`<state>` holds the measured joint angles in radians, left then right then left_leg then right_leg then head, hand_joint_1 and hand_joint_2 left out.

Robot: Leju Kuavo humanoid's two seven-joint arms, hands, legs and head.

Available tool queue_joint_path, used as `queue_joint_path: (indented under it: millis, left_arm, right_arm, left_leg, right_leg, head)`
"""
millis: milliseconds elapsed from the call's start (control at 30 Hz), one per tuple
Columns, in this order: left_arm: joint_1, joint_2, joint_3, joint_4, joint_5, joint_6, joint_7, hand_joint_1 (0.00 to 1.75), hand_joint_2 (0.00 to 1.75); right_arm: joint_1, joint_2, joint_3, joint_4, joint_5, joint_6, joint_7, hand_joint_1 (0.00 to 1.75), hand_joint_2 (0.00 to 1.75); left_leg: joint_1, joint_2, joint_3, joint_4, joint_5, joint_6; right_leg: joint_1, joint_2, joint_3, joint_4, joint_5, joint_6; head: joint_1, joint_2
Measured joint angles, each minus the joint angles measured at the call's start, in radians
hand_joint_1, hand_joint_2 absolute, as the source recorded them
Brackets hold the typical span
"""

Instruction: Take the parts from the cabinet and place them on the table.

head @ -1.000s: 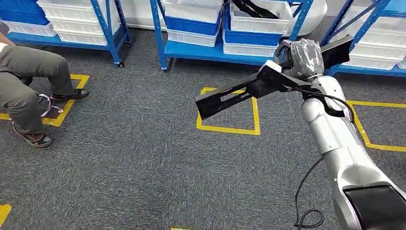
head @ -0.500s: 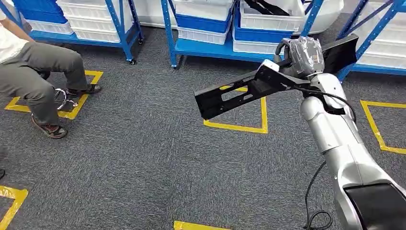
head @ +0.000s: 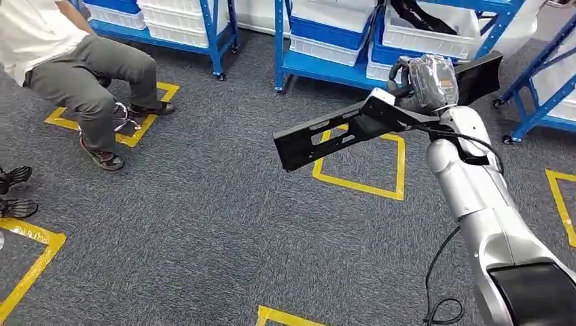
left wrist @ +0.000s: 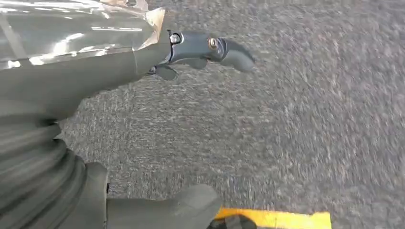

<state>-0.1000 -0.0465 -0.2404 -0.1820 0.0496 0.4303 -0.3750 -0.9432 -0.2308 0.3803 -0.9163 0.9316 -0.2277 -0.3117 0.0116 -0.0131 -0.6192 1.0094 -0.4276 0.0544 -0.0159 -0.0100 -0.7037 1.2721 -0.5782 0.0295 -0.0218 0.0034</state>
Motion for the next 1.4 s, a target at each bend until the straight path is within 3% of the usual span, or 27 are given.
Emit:
queue_joint_path:
  millis: [67,100,167,200,233,333,367,433,500,567,600,667,700,733,767,867,900,933,967,1033,1067,1100,1200,1233,1333,1367,1400]
  left_arm:
    - [0.002,-0.001,0.0,0.0,0.0,0.0,0.0,0.0,1.75]
    - [0.002,-0.001,0.0,0.0,0.0,0.0,0.0,0.0,1.75]
    - [0.002,-0.002,0.0,0.0,-0.001,-0.004,0.001,0.0,1.75]
    - [0.002,-0.002,0.0,0.0,-0.003,-0.006,0.001,0.0,1.75]
    - [0.001,-0.002,0.0,0.0,-0.003,-0.006,0.002,0.0,1.75]
    - [0.006,-0.001,0.0,0.0,-0.006,-0.006,0.004,0.0,1.75]
    - [0.007,0.001,0.002,0.0,-0.006,-0.006,0.004,0.0,1.75]
    - [0.008,0.0,0.002,0.0,-0.006,-0.008,0.004,0.0,1.75]
    - [0.006,0.001,0.004,0.0,-0.003,-0.008,0.005,0.0,1.75]
    - [0.007,0.001,0.008,0.0,0.006,-0.008,0.005,0.0,1.75]
    - [0.007,0.001,0.011,0.0,0.013,-0.008,0.005,0.0,1.75]
    - [0.008,0.004,0.016,0.0,0.019,-0.006,0.003,0.0,1.75]
    - [0.008,0.005,0.019,0.0,0.023,-0.006,0.002,0.0,1.75]
    - [0.007,0.005,0.023,0.0,0.024,-0.006,0.0,0.0,1.75]
    - [0.008,0.005,0.026,0.0,0.027,-0.006,-0.002,0.0,1.75]
    - [0.02,0.006,0.036,0.001,0.037,-0.021,-0.003,0.0,1.75]
    - [0.022,0.005,0.037,0.001,0.042,-0.039,0.001,0.0,1.75]
    - [0.022,0.004,0.038,0.001,0.045,-0.055,0.008,0.0,1.75]
    - [0.021,0.006,0.04,0.001,0.048,-0.078,0.03,0.0,1.75]
    - [0.022,0.006,0.042,0.001,0.049,-0.128,0.081,0.0,1.75]
    - [0.024,0.007,0.042,0.001,0.048,-0.157,0.099,0.0,1.75]
    - [0.028,0.007,0.042,0.001,0.043,-0.185,0.103,0.0,1.75]
    - [0.03,0.002,0.042,0.001,0.051,-0.221,0.127,0.0,1.75]
    - [0.03,0.002,0.042,0.001,0.057,-0.233,0.161,0.0,1.75]
    - [0.031,0.003,0.05,0.003,0.076,-0.277,0.275,0.0,1.75]
    - [0.034,0.005,0.055,0.007,0.082,-0.297,0.327,0.0,1.75]
    - [0.036,0.008,0.056,0.009,0.085,-0.303,0.341,0.0,1.75]
  right_arm:
    - [0.008,-0.001,0.0,0.0,0.0,0.0,0.0,1.71,1.75]
    - [0.01,-0.001,0.0,0.0,0.0,0.0,0.0,1.71,1.75]
    - [0.009,-0.001,0.0,-0.001,0.0,0.0,-0.001,1.71,1.75]
    - [0.008,-0.002,0.0,-0.001,0.0,0.0,-0.002,1.71,1.75]
    - [0.009,0.0,0.0,-0.001,0.001,0.0,-0.004,1.71,1.75]
    - [0.024,0.009,0.003,-0.007,0.006,0.0,-0.024,1.71,1.75]
    - [0.025,0.015,0.006,-0.011,0.011,0.0,-0.033,1.71,1.75]
    - [0.026,0.03,0.017,-0.024,0.022,0.0,-0.052,1.71,1.75]
    - [0.027,0.05,0.037,-0.032,0.027,0.002,-0.07,1.71,1.75]
    - [0.027,0.08,0.061,-0.038,0.024,0.017,-0.082,1.71,1.75]
    - [0.027,0.097,0.072,-0.042,0.021,0.024,-0.084,1.71,1.75]
    - [0.021,0.127,0.086,-0.049,0.019,0.032,-0.085,1.71,1.75]
    - [0.014,0.139,0.09,-0.051,0.019,0.036,-0.085,1.71,1.75]
    - [0.009,0.149,0.094,-0.053,0.019,0.037,-0.085,1.71,1.75]
    - [0.004,0.155,0.099,-0.053,0.021,0.038,-0.085,1.71,1.75]
    - [0.003,0.19,0.125,-0.052,0.035,0.032,-0.084,1.71,1.75]
    - [0.003,0.195,0.129,-0.052,0.036,0.029,-0.083,1.71,1.75]
    - [0.001,0.198,0.132,-0.051,0.037,0.023,-0.083,1.71,1.75]
    - [0.001,0.202,0.135,-0.051,0.038,0.018,-0.083,1.71,1.75]
    - [0.007,0.204,0.142,-0.048,0.045,0.016,-0.077,1.71,1.75]
    - [0.011,0.208,0.147,-0.047,0.051,0.015,-0.072,1.71,1.75]
    - [0.018,0.211,0.153,-0.048,0.059,0.013,-0.065,1.71,1.75]
    - [0.025,0.217,0.158,-0.056,0.066,0.009,-0.056,1.71,1.75]
    - [0.027,0.217,0.158,-0.06,0.074,0.008,-0.054,1.71,1.75]
    - [0.041,0.225,0.166,-0.074,0.094,0.005,-0.047,1.71,1.75]
    - [0.045,0.227,0.167,-0.081,0.097,0.005,-0.045,1.71,1.75]
    - [0.046,0.228,0.167,-0.089,0.097,0.005,-0.043,1.71,1.75]
  left_leg:
    - [-0.002,-0.02,-0.004,0.001,0.005,-0.001]
    - [-0.001,-0.03,-0.005,0.001,0.006,-0.003]
    - [0.0,-0.05,-0.005,0.003,0.009,-0.008]
    - [-0.001,-0.059,-0.007,0.004,0.011,-0.013]
    - [-0.006,-0.067,-0.015,0.005,0.014,-0.02]
    - [-0.002,-0.083,-0.021,-0.002,0.027,-0.04]
    - [0.0,-0.076,-0.028,0.002,0.023,-0.045]
    - [-0.003,-0.009,-0.053,0.068,-0.031,-0.054]
    - [0.002,0.005,-0.121,0.223,-0.108,-0.061]
    - [0.002,0.006,-0.159,0.307,-0.129,-0.066]
    - [0.002,0.008,-0.143,0.277,-0.105,-0.066]
    - [0.001,0.029,-0.056,0.123,-0.034,-0.059]
    - [0.0,0.062,-0.005,0.039,-0.007,-0.052]
    - [-0.011,0.085,0.006,0.008,-0.014,-0.048]
    - [-0.009,0.063,0.002,0.008,-0.008,-0.039]
    - [-0.01,0.038,-0.002,0.0,0.001,-0.025]
    - [-0.001,0.032,0.003,-0.009,0.009,-0.016]
    - [-0.002,0.023,0.001,-0.013,0.015,-0.008]
    - [-0.001,0.013,-0.002,-0.013,0.017,-0.005]
    - [-0.001,-0.01,-0.005,-0.012,0.018,-0.003]
    - [-0.001,-0.019,-0.006,-0.012,0.019,-0.004]
    - [-0.001,-0.032,-0.006,-0.012,0.021,-0.006]
    - [0.0,-0.065,-0.005,-0.009,0.024,-0.012]
    - [-0.005,-0.074,-0.009,-0.006,0.024,-0.019]
    - [-0.001,-0.091,-0.017,-0.007,0.031,-0.037]
    - [0.001,-0.101,-0.021,-0.009,0.035,-0.046]
    - [0.006,-0.086,-0.027,-0.002,0.028,-0.047]
  right_leg:
    - [0.001,0.005,-0.02,0.05,-0.006,0.01]
    - [0.0,0.006,0.008,0.0,0.017,0.019]
    - [-0.006,0.021,0.111,-0.192,0.09,0.035]
    - [-0.013,0.056,0.139,-0.258,0.09,0.031]
    - [0.0,0.052,0.151,-0.262,0.095,0.022]
    - [0.007,0.03,0.14,-0.257,0.104,0.007]
    - [-0.014,0.022,0.141,-0.265,0.111,-0.004]
    - [-0.009,0.011,0.139,-0.265,0.116,-0.023]
    - [-0.003,-0.002,0.136,-0.265,0.116,-0.029]
    - [0.0,-0.016,0.132,-0.264,0.118,-0.032]
    - [0.0,-0.025,0.132,-0.264,0.118,-0.032]
    - [0.002,-0.042,0.133,-0.263,0.118,-0.032]
    - [0.005,-0.05,0.134,-0.263,0.117,-0.032]
    - [0.018,-0.057,0.13,-0.261,0.115,-0.028]
    - [0.019,-0.064,0.129,-0.262,0.115,-0.027]
    - [0.024,-0.09,0.135,-0.266,0.114,-0.017]
    - [0.022,-0.073,0.121,-0.252,0.101,-0.012]
    - [0.019,-0.034,0.108,-0.216,0.077,-0.016]
    - [0.014,-0.009,0.073,-0.135,0.037,-0.022]
    - [0.01,0.001,0.004,0.023,-0.021,-0.023]
    - [0.01,0.003,-0.013,0.06,-0.029,-0.019]
    - [0.009,0.003,-0.008,0.051,-0.016,-0.01]
    - [-0.001,0.025,0.114,-0.197,0.084,0.015]
    - [-0.004,0.059,0.141,-0.259,0.091,0.013]
    - [0.007,0.041,0.143,-0.258,0.1,-0.003]
    - [0.001,0.03,0.145,-0.262,0.106,-0.014]
    - [-0.011,0.023,0.145,-0.268,0.112,-0.024]
  head:
    - [-0.001,0.0]
    - [0.0,0.0]
    - [0.0,0.0]
    - [0.0,0.0]
    - [0.0,0.0]
    - [-0.001,0.0]
    - [-0.001,0.0]
    - [-0.008,0.0]
    - [-0.007,0.0]
    - [-0.009,0.0]
    - [-0.008,0.0]
    - [-0.008,0.0]
    - [-0.009,0.0]
    - [-0.009,0.0]
    - [-0.003,0.0]
    - [-0.003,0.0]
    - [-0.001,0.0]
    - [-0.001,0.0]
    - [0.002,0.0]
    - [0.002,0.0]
    - [0.001,0.0]
    - [0.002,0.0]
    - [0.001,0.0]
    - [0.002,0.0]
    - [0.0,0.0]
    - [0.001,0.0]
    - [0.001,0.0]
